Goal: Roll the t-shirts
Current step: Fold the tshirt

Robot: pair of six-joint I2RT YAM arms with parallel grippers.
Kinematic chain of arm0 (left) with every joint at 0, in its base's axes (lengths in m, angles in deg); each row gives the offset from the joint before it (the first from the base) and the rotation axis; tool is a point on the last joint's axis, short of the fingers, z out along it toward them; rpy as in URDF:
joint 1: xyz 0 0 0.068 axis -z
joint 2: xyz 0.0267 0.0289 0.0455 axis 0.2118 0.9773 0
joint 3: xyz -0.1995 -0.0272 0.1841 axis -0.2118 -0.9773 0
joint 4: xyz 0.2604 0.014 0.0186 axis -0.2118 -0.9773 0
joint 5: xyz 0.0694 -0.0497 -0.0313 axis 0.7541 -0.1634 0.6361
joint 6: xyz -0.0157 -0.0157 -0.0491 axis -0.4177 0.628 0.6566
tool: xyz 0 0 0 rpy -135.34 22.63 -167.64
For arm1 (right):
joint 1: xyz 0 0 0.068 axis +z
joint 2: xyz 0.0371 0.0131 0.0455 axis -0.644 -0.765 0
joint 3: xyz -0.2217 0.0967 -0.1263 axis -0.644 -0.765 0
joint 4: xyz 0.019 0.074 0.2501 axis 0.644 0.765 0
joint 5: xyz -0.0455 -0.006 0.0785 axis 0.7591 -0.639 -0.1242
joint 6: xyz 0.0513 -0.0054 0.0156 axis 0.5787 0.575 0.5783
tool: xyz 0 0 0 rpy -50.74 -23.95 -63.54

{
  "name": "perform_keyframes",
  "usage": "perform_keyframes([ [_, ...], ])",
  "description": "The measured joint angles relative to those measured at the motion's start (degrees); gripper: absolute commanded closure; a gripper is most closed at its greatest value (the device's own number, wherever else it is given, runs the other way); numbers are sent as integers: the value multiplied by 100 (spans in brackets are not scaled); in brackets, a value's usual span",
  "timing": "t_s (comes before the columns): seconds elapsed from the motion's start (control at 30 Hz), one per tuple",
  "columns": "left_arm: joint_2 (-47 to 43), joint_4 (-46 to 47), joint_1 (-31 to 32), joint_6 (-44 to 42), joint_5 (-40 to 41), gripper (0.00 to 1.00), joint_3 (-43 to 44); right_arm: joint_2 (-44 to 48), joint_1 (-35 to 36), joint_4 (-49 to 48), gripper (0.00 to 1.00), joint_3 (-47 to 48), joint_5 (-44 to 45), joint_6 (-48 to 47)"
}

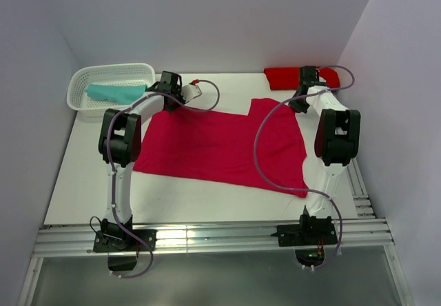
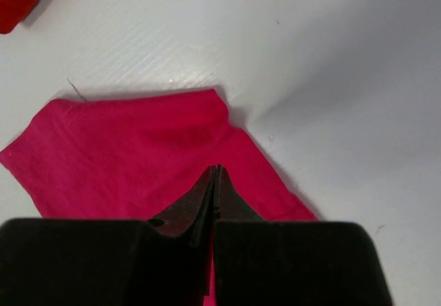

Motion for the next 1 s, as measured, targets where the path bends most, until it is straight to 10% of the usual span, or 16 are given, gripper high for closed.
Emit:
perform_keyframes([
  [0.17,0,0,7,7,11,100,-2,142,0,-83,47,-125,0,20],
  [0.23,0,0,13,11,26,100,-2,136,0,-59,42,-105,2,-22],
  [1.0,0,-4,37,9,57,100,0,-1606,9,1019,38,2151,22,-227],
])
